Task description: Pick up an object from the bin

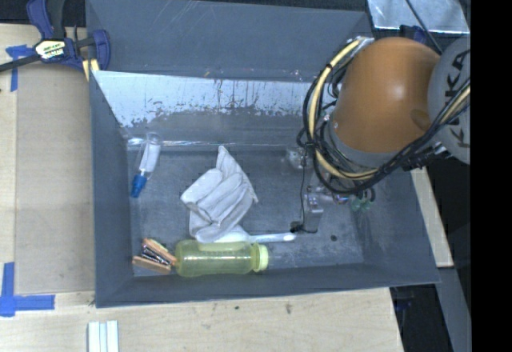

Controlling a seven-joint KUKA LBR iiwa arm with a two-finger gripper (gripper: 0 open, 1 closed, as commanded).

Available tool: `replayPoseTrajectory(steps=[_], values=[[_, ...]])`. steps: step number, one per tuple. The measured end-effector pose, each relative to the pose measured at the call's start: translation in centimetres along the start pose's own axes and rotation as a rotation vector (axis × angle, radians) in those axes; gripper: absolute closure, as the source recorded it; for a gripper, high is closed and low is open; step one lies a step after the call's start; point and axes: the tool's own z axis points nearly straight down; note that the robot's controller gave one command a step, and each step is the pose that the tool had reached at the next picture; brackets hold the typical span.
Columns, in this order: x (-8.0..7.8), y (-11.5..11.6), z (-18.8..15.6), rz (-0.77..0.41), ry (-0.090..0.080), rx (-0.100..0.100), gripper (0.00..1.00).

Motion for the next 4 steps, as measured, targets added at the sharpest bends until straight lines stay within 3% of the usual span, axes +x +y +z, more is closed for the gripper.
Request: replayPoseTrajectory(steps=[1, 2, 3, 4], values=[[-0.2, 0.0, -0.5, 0.001, -0.009, -0.001, 0.00], [-1.3, 4.2, 5.3, -0.124, -0.011, 0.000, 0.00], [-1.4, 8.4, 5.5, -0.242, -0.010, -0.001, 0.00], [-5.9, 9.7, 8.3, -0.538, -0.013, 0.002, 0.00]])
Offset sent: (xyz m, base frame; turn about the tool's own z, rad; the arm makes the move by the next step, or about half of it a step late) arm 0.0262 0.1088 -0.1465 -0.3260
